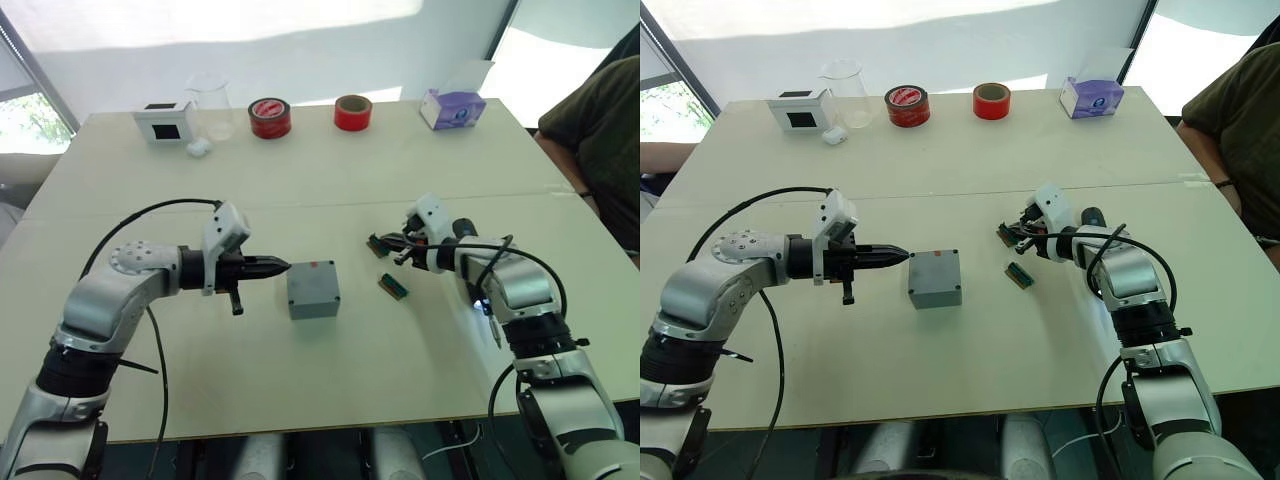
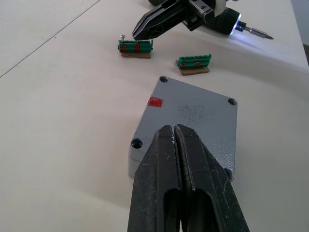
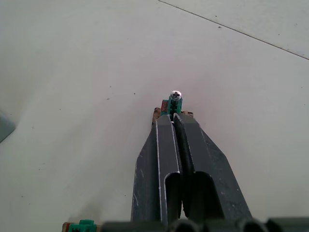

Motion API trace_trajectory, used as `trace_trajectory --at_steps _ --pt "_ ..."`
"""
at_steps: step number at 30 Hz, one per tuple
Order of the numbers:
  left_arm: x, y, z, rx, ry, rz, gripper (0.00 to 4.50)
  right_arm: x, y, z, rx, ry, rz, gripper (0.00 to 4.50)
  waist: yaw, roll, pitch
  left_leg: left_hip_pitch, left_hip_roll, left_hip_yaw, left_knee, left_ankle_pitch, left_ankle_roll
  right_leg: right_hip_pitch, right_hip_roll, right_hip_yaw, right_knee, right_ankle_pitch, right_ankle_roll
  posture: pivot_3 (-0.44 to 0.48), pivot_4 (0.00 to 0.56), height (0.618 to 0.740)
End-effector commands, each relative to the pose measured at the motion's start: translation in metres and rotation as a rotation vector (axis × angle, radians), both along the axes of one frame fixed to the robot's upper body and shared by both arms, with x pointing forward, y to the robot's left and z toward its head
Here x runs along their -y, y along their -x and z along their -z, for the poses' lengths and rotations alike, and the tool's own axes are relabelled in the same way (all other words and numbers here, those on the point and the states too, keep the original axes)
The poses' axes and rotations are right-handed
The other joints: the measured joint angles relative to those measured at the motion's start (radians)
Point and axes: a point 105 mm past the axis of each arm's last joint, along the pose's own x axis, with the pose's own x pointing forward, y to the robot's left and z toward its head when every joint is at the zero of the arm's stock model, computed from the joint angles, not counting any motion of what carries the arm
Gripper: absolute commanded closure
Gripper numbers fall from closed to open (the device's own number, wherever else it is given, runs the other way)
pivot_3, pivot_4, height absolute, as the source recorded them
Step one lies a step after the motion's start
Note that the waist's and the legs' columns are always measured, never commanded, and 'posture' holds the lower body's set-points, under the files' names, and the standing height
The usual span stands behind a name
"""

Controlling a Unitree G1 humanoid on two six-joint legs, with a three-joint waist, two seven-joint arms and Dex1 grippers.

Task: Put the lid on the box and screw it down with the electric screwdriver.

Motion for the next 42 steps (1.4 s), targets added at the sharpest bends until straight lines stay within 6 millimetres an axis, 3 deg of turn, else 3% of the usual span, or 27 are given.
trace_trajectory --at_steps 1,14,19,23,42 --pt "0.002 0.003 -0.005 0.027 0.004 0.019 4.50 -0.003 0.000 -0.015 0.051 -0.023 -0.015 4.49 0.000 0.000 0.000 0.000 0.000 0.000 0.000 0.000 0.000 0.000 0.000 0.000 0.000 0.000 0.000 0.000 0.150 0.740" --pt "0.002 0.003 -0.005 0.028 0.010 0.023 4.50 -0.010 0.015 -0.052 0.181 -0.030 -0.076 4.49 0.000 0.000 0.000 0.000 0.000 0.000 0.000 0.000 0.000 0.000 0.000 0.000 0.000 0.000 0.000 0.000 0.150 0.740" --pt "-0.004 0.010 -0.008 0.009 -0.009 0.045 4.50 -0.041 0.051 -0.062 0.240 -0.033 -0.255 4.49 0.000 0.000 0.000 0.000 0.000 0.000 0.000 -0.001 0.002 0.000 0.000 0.000 0.000 0.000 0.000 0.000 0.150 0.740" --pt "-0.008 0.019 -0.004 -0.016 -0.041 0.079 4.50 -0.065 0.074 -0.057 0.243 -0.047 -0.341 4.49 -0.001 0.000 0.000 0.000 0.000 0.000 0.000 -0.002 0.004 0.000 0.000 0.000 0.000 0.000 0.000 0.000 0.150 0.740" --pt "-0.002 0.018 0.000 -0.017 -0.026 0.064 4.50 -0.085 0.067 -0.041 0.230 -0.037 -0.355 4.49 0.001 0.000 0.000 0.000 0.000 0.000 0.000 -0.002 0.004 0.000 0.000 0.000 0.000 0.000 0.000 0.000 0.150 0.740"
